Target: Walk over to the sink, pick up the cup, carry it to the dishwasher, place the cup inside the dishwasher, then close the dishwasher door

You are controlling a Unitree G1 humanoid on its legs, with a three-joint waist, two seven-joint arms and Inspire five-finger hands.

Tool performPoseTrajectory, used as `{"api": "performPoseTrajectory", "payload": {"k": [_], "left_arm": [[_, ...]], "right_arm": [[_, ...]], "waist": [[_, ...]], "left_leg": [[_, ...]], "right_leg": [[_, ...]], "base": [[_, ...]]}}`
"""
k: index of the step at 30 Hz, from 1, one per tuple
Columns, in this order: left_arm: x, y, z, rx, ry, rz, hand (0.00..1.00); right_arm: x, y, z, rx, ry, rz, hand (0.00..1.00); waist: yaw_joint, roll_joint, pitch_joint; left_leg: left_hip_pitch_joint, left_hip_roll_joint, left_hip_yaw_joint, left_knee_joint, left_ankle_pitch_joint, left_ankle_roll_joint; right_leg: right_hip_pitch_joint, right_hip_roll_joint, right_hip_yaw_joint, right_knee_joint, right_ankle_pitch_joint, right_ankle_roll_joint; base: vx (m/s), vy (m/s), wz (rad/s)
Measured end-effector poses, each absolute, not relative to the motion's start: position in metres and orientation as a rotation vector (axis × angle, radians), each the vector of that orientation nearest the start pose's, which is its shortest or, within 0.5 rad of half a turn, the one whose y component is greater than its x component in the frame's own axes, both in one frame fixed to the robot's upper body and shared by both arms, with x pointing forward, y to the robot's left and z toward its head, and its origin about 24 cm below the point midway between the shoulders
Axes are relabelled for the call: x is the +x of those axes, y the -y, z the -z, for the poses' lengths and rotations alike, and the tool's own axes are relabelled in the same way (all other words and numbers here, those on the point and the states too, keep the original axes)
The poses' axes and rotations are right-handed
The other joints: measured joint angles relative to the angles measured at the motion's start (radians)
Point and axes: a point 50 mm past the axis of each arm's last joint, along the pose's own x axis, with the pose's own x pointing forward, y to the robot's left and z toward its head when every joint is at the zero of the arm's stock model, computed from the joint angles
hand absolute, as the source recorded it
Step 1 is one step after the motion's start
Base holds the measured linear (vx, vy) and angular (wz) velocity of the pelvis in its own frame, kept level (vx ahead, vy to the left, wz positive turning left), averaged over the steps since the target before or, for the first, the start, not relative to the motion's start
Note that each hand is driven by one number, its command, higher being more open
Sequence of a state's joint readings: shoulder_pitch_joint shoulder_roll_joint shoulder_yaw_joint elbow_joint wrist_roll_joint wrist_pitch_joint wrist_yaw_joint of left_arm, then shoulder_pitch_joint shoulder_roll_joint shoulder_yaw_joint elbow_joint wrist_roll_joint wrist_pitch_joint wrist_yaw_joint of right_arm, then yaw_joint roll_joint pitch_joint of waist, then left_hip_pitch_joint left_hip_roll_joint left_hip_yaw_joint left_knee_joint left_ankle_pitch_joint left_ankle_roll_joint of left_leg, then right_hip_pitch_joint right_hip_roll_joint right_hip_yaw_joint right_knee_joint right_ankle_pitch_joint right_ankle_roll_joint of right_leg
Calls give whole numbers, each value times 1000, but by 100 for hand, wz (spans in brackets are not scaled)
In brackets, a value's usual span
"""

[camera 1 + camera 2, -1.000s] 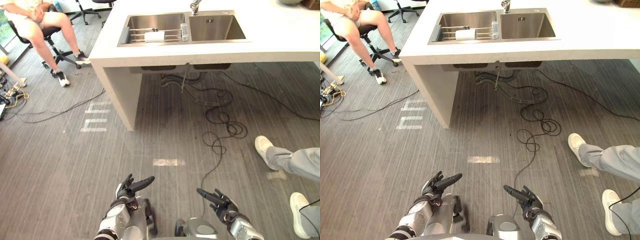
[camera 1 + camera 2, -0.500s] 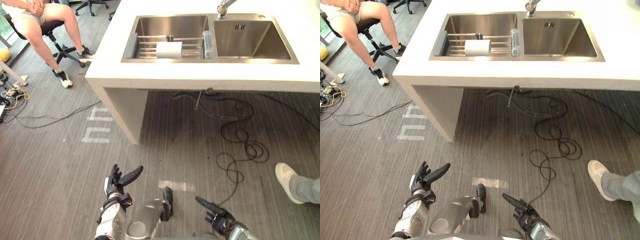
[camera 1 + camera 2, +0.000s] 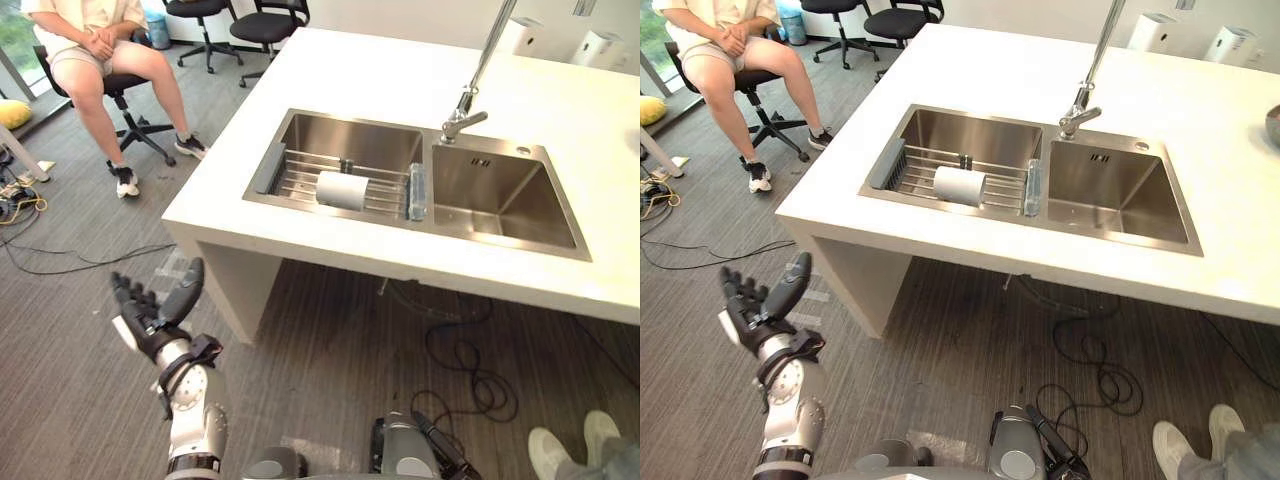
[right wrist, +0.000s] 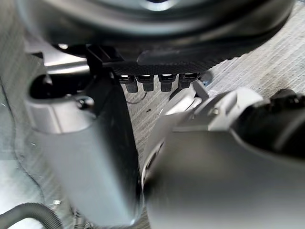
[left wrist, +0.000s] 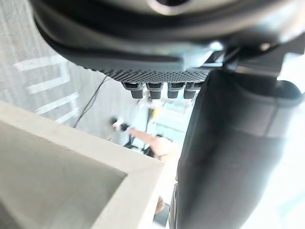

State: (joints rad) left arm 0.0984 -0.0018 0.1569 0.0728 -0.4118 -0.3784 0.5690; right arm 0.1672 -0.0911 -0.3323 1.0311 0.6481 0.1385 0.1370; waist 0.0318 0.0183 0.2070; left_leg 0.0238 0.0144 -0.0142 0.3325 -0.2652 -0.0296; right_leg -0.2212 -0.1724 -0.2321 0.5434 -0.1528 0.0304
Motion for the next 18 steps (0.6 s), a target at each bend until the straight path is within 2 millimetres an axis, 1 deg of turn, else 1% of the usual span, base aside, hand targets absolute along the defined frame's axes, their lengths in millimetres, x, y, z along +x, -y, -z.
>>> {"api": "performPoseTrajectory", "payload": {"k": [1, 2, 3, 4, 5, 6, 7, 8, 9, 10, 11, 12, 13, 14, 15, 16, 17, 18], "left_arm": [[209, -225, -25, -440, 141, -841, 100], [212, -215, -30, -449, 151, -802, 100], [214, -211, -32, -443, 156, -781, 100], [218, -203, -38, -432, 175, -739, 100], [219, -200, -41, -427, 187, -722, 100], [221, -196, -49, -412, 214, -690, 100], [222, -193, -59, -402, 250, -658, 100], [222, -193, -64, -403, 272, -642, 100], [222, -195, -78, -401, 326, -605, 100], [220, -197, -92, -382, 388, -558, 100], [219, -198, -101, -374, 423, -532, 100], [217, -197, -116, -363, 489, -478, 100], [213, -195, -131, -360, 555, -429, 100], [211, -194, -136, -356, 583, -409, 100], [209, -194, -144, -339, 619, -373, 100], [208, -194, -148, -318, 642, -342, 100], [208, -194, -150, -314, 650, -328, 100], [208, -193, -154, -301, 668, -306, 100]], "right_arm": [[52, 216, 165, 783, -1065, 616, 100], [49, 218, 166, 784, -1084, 620, 100], [47, 217, 166, 788, -1092, 622, 100], [43, 216, 167, 796, -1106, 622, 100], [42, 215, 168, 798, -1113, 621, 100], [39, 214, 168, 797, -1118, 618, 100], [37, 216, 168, 795, -1119, 618, 100], [35, 216, 168, 796, -1124, 619, 100], [31, 217, 168, 799, -1138, 625, 100], [28, 218, 168, 798, -1149, 626, 100], [27, 219, 168, 799, -1154, 623, 100], [25, 223, 167, 799, -1162, 620, 100], [23, 226, 166, 797, -1166, 614, 100], [22, 227, 166, 796, -1166, 614, 100], [21, 229, 166, 793, -1164, 619, 100], [21, 231, 165, 788, -1162, 620, 100], [20, 234, 164, 777, -1163, 627, 100], [19, 237, 164, 767, -1163, 641, 100]], "waist": [[0, 10, -6], [1, 27, -16], [-4, 30, -18], [-11, 29, -19], [-13, 25, -21], [-16, 25, -20], [-19, 30, -14], [-19, 26, -10], [-18, 28, -7], [-14, 27, 0], [-11, 27, 9], [0, 27, 20], [10, 28, 20], [18, 28, 20], [30, 30, 19], [36, 48, 7], [37, 63, -3], [31, 74, -13]], "left_leg": [[0, 9, -6, -12, 4, -8], [19, 35, -7, -54, 22, -35], [26, 43, -5, -63, 27, -43], [40, 55, 0, -54, 30, -47], [37, 57, 3, -34, 30, -47], [5, 66, 16, 61, 30, -48], [-68, 90, 56, 223, 26, -54], [-94, 103, 78, 273, 11, -49], [-133, 117, 112, 278, -10, -42], [-169, 117, 128, 218, -7, -43], [-182, 117, 141, 175, -1, -47], [-207, 117, 161, 69, 35, -56], [-231, 116, 166, -21, 82, -62], [-235, 116, 169, -51, 108, -60], [-226, 117, 179, -84, 162, -50], [-202, 121, 188, -90, 253, -30], [-187, 127, 187, -81, 314, -13], [-169, 130, 187, -72, 338, -3]], "right_leg": [[16, 15, -7, -37, -11, -10], [46, 47, -27, -97, -24, -24], [57, 54, -37, -106, -28, -31], [84, 63, -52, -108, -49, -39], [92, 63, -54, -109, -64, -42], [117, 64, -60, -115, -76, -47], [159, 73, -77, -146, -79, -56], [179, 77, -85, -160, -82, -64], [224, 78, -105, -186, -82, -67], [267, 75, -124, -212, -82, -68], [287, 71, -130, -220, -82, -67], [310, 63, -138, -227, -83, -63], [320, 57, -138, -227, -90, -49], [326, 52, -133, -227, -96, -43], [341, 44, -115, -225, -105, -28], [343, 46, -89, -206, -120, -3], [341, 53, -79, -190, -129, 13], [340, 52, -69, -160, -154, 29]], "base": [[322, -403, 10], [214, -240, 13], [224, -258, 23], [137, -177, 24], [125, -193, 23], [102, -202, 24], [85, -188, 27], [82, -155, 38], [82, -101, 41], [91, -89, 40], [92, -55, 29], [74, -5, 11], [77, 23, 0], [117, 77, -20], [187, 141, -41], [216, 170, -44], [257, 237, -36], [211, 204, -18]]}}
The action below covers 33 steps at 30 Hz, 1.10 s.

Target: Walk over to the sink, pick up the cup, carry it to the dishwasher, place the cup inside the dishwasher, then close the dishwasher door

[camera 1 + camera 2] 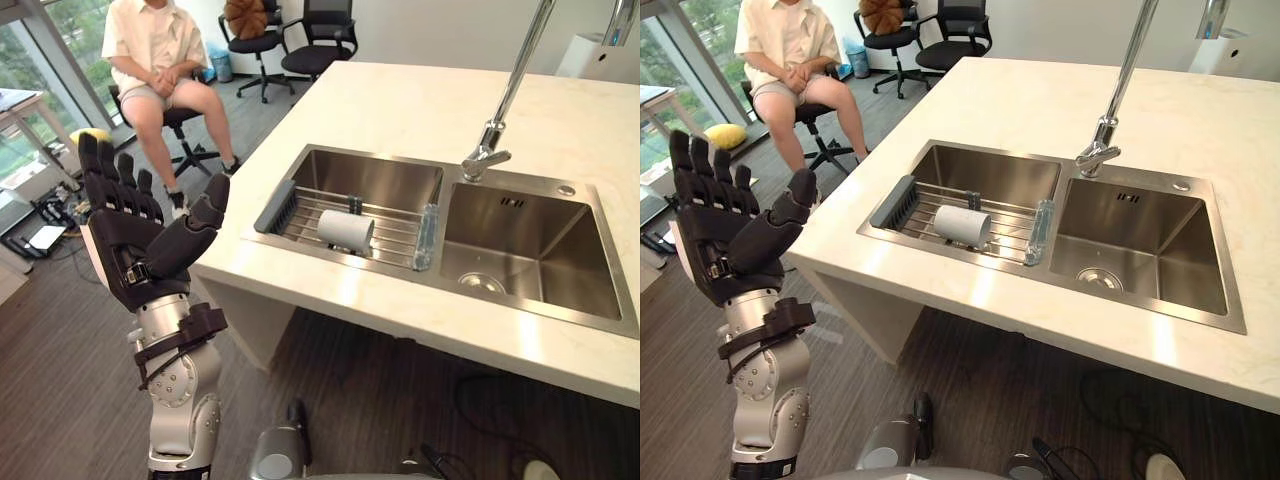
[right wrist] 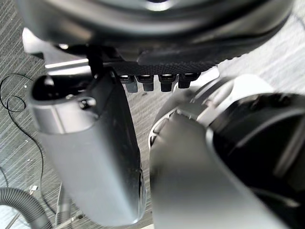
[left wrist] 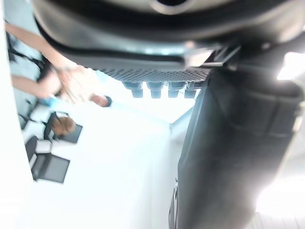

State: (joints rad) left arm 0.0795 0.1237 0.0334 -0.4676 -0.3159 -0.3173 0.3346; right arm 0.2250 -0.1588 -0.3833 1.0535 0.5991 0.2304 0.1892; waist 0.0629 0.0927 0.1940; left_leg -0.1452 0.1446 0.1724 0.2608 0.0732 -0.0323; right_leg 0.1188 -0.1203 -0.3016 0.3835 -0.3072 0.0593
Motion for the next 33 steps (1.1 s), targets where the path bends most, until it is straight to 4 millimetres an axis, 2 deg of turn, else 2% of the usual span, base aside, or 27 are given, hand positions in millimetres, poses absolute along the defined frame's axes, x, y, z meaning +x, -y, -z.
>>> {"api": "performPoseTrajectory", "payload": {"k": [1, 2, 4, 6, 7, 8, 9, 14, 16, 18, 20, 24, 29, 33], "left_arm": [[209, -193, -158, -285, 682, -279, 100], [210, -194, -165, -275, 711, -244, 100], [213, -194, -170, -281, 724, -204, 100], [216, -194, -172, -278, 716, -165, 100], [217, -192, -172, -280, 706, -134, 100], [220, -187, -172, -277, 698, -95, 100], [222, -183, -173, -276, 697, -70, 100], [239, -149, -165, -249, 585, 155, 100], [248, -133, -150, -186, 479, 266, 100], [254, -128, -137, -97, 407, 315, 100], [264, -133, -123, 40, 340, 309, 100], [276, -148, -116, 278, 314, 268, 100], [290, -172, -120, 564, 318, 204, 100], [299, -186, -126, 672, 324, 153, 100]], "right_arm": [[21, 233, 164, 779, -1156, 637, 100], [24, 232, 165, 775, -1156, 637, 100], [25, 233, 165, 775, -1151, 641, 100], [22, 233, 166, 779, -1165, 653, 100], [18, 234, 166, 793, -1169, 677, 100], [15, 234, 167, 810, -1169, 697, 100], [13, 234, 167, 817, -1172, 707, 100], [13, 233, 168, 853, -1166, 731, 100], [15, 233, 168, 853, -1166, 727, 100], [16, 236, 167, 848, -1164, 729, 100], [16, 238, 166, 870, -1156, 739, 100], [13, 241, 165, 902, -1138, 734, 100], [12, 245, 163, 953, -1107, 738, 100], [11, 247, 162, 979, -1091, 743, 100]], "waist": [[-2, -26, 1], [3, -36, -12], [0, -40, -16], [-12, -47, -27], [-25, -44, -42], [-33, -38, -59], [-40, -37, -61], [-69, -34, -64], [-85, -32, -66], [-93, -29, -68], [-107, -27, -68], [-107, -25, -68], [-107, -27, -67], [-107, -31, -64]], "left_leg": [[-4, -25, 3, 12, 5, 0], [-8, -46, 12, -13, -17, 2], [-7, -67, 20, -53, -18, 6], [49, -104, 31, -174, 25, 15], [91, -119, 29, -264, 75, 9], [114, -123, 23, -339, 115, 10], [113, -122, 18, -347, 129, 16], [110, -113, 19, -347, 128, 13], [110, -108, 25, -347, 126, 11], [110, -101, 27, -347, 125, 10], [110, -91, 27, -347, 124, 8], [110, -79, 25, -348, 119, 2], [110, -82, 28, -352, 109, -1], [110, -88, 29, -348, 104, 2]], "right_leg": [[-12, -30, 18, 16, -12, -3], [-43, -46, 45, 26, -20, 12], [-60, -60, 61, 21, -20, 21], [-47, -79, 72, -14, -7, 38], [-33, -79, 62, -46, 6, 48], [-30, -72, 53, -70, 19, 55], [-27, -69, 49, -81, 24, 54], [-6, -52, 53, -148, 52, 49], [-2, -44, 63, -176, 68, 47], [1, -34, 73, -200, 83, 46], [6, -24, 84, -232, 107, 44], [11, -16, 95, -263, 131, 45], [24, -16, 98, -303, 149, 43], [35, -19, 98, -329, 166, 55]], "base": [[241, 262, -29], [150, 175, -21], [106, 156, -9], [86, 83, 2], [115, 11, 13], [148, -14, 18], [137, -38, 12], [73, -46, -7], [28, -13, -17], [3, -14, -20], [-16, -7, -21], [-40, 15, -12], [-27, 25, -4], [21, 2, -1]]}}
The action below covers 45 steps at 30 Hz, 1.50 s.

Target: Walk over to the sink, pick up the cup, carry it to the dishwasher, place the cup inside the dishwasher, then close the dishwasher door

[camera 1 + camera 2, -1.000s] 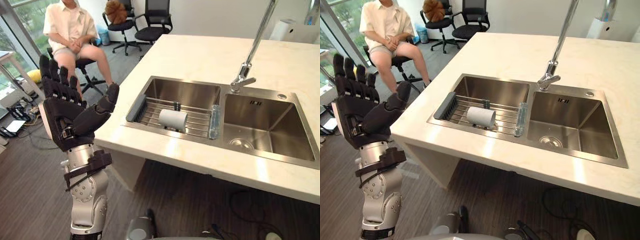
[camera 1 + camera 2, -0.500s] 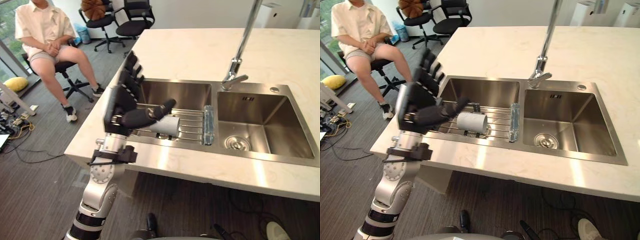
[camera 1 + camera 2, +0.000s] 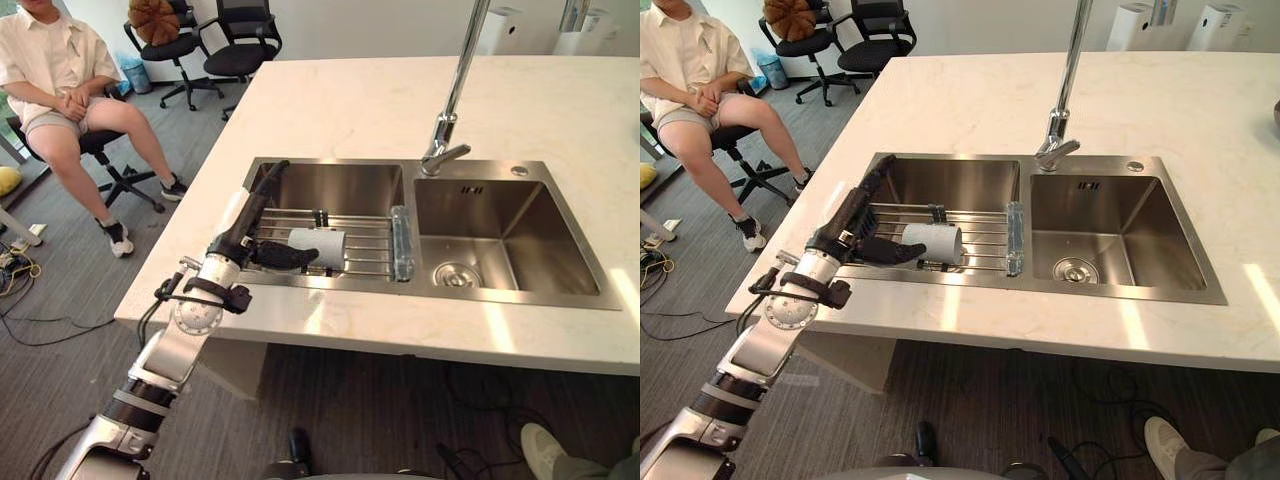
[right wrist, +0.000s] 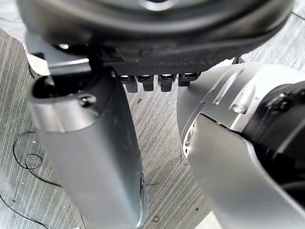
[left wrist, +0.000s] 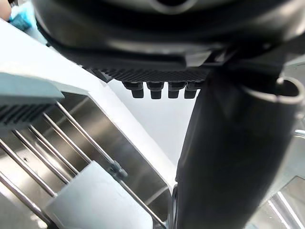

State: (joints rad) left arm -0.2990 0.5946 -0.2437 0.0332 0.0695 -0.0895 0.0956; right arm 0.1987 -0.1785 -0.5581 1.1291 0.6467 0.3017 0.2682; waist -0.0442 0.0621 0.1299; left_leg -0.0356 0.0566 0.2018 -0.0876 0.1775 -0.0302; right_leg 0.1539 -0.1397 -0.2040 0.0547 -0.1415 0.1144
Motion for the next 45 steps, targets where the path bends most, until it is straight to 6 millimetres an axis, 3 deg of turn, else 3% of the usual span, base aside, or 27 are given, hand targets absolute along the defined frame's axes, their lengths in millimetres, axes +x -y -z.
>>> {"api": "performPoseTrajectory", "payload": {"k": [7, 14, 20, 25, 32, 39, 45], "left_arm": [[310, -200, -142, 746, 355, 107, 100], [317, -195, -148, 784, 365, 175, 100], [321, -187, -133, 842, 271, 290, 100], [326, -199, -119, 908, 158, 339, 100], [333, -207, -119, 933, 122, 300, 100], [332, -203, -112, 928, 110, 314, 100], [332, -202, -104, 966, 94, 358, 100]], "right_arm": [[19, 247, 161, 1021, -1049, 725, 100], [23, 247, 161, 1083, -1012, 734, 100], [29, 245, 160, 1146, -991, 733, 100], [32, 242, 160, 1182, -993, 721, 100], [36, 239, 160, 1188, -994, 714, 100], [35, 233, 163, 1130, -1020, 756, 100], [37, 230, 163, 1097, -1022, 749, 100]], "waist": [[1, -12, 7], [-1, -20, 12], [-2, -37, 21], [-2, -57, 25], [-13, -60, 24], [-40, -63, 26], [-58, -65, 25]], "left_leg": [[2, -4, -1, 0, 1, 4], [10, -2, -1, -5, -2, 0], [10, -4, 5, -5, -5, 3], [11, -6, 20, 0, -6, 8], [26, -4, 33, -5, -10, 3], [27, -4, 48, -5, -27, 0], [27, -9, 62, -1, -32, 1]], "right_leg": [[2, -2, 9, -24, 17, 7], [2, -3, 20, -24, 26, 7], [2, -7, 27, -32, 30, 4], [1, -7, 40, -42, 39, 10], [1, -6, 58, -39, 41, 8], [-5, -12, 73, -46, 36, -1], [-7, -14, 85, -59, 43, 10]], "base": [[27, -9, -8], [-55, 2, -4], [-23, 6, -3], [24, -12, -8], [-14, -8, -10], [-17, 3, -7], [49, -3, -7]]}}
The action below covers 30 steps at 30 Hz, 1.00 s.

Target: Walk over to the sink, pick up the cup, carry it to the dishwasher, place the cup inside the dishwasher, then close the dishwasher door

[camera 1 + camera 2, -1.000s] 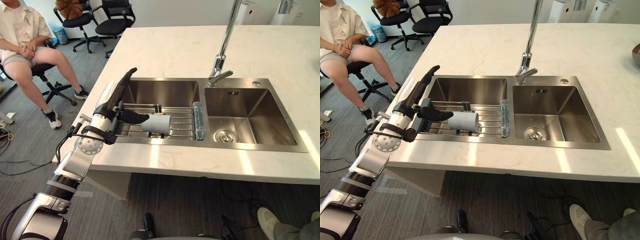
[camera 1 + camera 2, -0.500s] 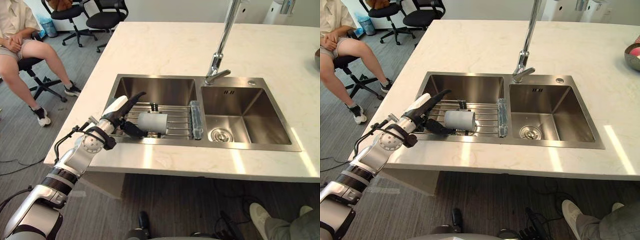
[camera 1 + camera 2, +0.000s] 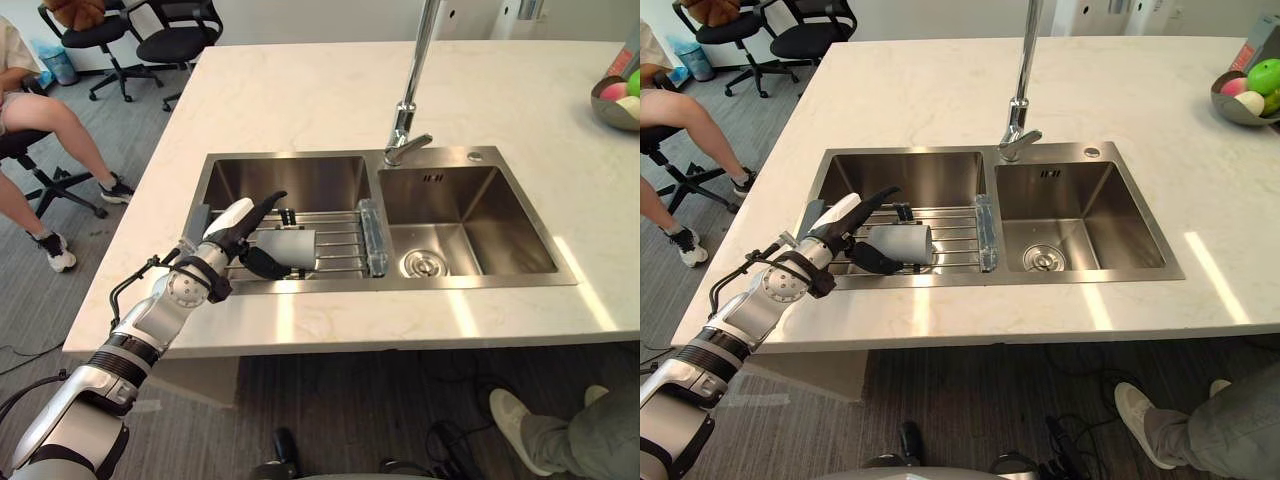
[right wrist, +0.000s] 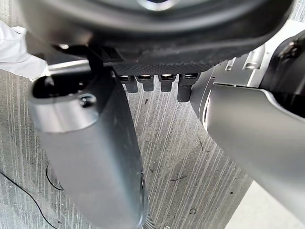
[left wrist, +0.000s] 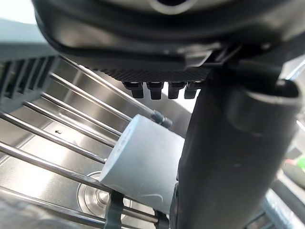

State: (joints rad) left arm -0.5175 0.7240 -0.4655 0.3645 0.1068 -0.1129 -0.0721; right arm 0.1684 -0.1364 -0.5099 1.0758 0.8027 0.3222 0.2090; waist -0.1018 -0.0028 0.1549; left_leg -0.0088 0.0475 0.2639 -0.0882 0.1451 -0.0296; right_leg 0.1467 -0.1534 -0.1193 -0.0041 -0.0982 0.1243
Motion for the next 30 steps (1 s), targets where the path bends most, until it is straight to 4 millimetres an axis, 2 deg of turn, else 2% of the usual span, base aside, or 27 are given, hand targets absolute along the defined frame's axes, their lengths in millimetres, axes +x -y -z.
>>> {"api": "performPoseTrajectory", "payload": {"k": [5, 14, 20, 30], "left_arm": [[333, -196, -105, 1017, 93, 411, 100], [337, -200, -106, 1075, 5, 447, 100], [337, -199, -106, 1140, 15, 454, 100], [334, -200, -97, 1215, 78, 404, 100]], "right_arm": [[38, 230, 164, 1076, -1028, 742, 100], [42, 232, 163, 1041, -1032, 738, 100], [42, 238, 162, 1020, -1029, 749, 100], [47, 238, 162, 983, -1027, 723, 100]], "waist": [[-3, 5, -3], [-44, 21, -6], [-45, 43, -9], [-54, 48, -8]], "left_leg": [[2, 1, -2, 0, -2, -3], [7, 1, -4, -4, -12, -11], [6, -3, -4, -4, -16, -11], [4, -5, -4, -4, -16, -11]], "right_leg": [[0, 0, 1, -1, 0, 0], [-1, -7, 2, -1, 0, 1], [-1, -6, 2, -3, 1, 2], [0, -7, 2, -10, 1, 2]], "base": [[35, -16, -4], [-38, 1, -1], [0, 0, 0], [0, 0, 0]]}}
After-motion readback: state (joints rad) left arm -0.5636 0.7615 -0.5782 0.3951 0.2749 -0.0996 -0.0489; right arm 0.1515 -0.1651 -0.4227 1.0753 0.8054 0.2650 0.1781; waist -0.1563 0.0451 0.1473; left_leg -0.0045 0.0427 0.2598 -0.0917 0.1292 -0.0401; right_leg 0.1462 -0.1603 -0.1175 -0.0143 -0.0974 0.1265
